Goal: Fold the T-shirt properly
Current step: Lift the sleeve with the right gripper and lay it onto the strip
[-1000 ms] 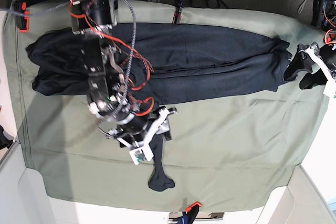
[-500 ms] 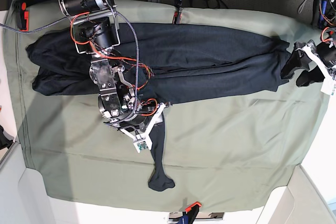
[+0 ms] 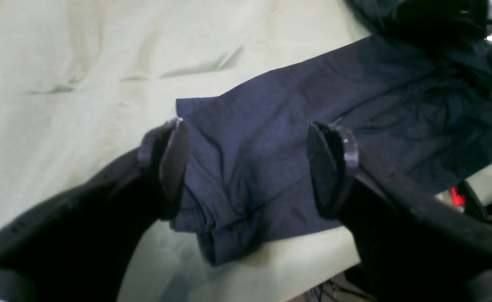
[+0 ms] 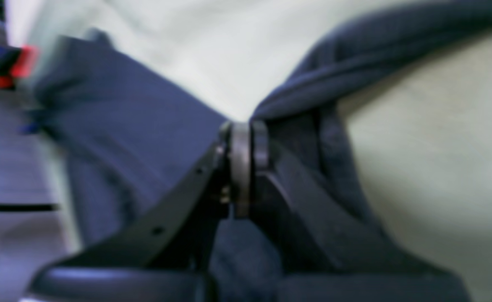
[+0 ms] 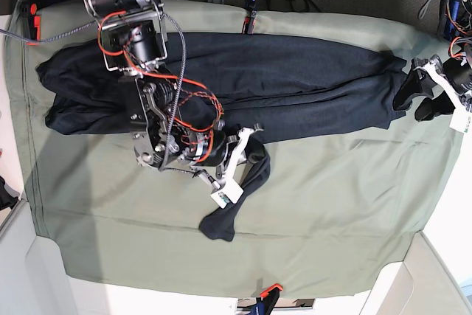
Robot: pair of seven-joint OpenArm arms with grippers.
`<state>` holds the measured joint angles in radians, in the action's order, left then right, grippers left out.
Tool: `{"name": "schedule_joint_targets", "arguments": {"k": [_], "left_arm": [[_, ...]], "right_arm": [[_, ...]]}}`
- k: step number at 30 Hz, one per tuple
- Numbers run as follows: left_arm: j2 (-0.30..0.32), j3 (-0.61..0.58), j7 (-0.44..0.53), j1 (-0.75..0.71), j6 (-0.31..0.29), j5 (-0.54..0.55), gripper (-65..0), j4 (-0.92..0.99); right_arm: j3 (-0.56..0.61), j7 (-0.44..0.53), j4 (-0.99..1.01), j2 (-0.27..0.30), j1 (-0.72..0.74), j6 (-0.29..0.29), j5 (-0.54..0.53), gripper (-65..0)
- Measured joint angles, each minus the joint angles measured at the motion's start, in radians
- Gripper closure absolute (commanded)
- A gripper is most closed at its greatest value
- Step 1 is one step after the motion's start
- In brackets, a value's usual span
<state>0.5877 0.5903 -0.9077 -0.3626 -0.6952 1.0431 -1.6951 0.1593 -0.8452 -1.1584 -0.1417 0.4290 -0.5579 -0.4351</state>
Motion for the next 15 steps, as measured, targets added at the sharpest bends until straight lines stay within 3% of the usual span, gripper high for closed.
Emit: {"name": "schedule_joint_targets", "arguments": {"k": [7,12,15], "left_arm": [[0.012,0.000,0.003,0.003,0.000,0.010,-46.2,0.000],[0.039,0.000,0.006,0.003,0.000,0.029,-46.2,0.000],[0.044,0.000,0.007,0.003,0.000,0.060,-46.2,0.000]], "right_arm": [[0.019,-0.171,-0.473,0.016,-0.226,-0.019,-0.188,0.0],[0.098,-0.176,-0.546,0.084,-0.341,-0.019,-0.190,0.0],[0.170,-0.188,-0.566,0.095,-0.388,-0.019,-0.190,0.0]]}}
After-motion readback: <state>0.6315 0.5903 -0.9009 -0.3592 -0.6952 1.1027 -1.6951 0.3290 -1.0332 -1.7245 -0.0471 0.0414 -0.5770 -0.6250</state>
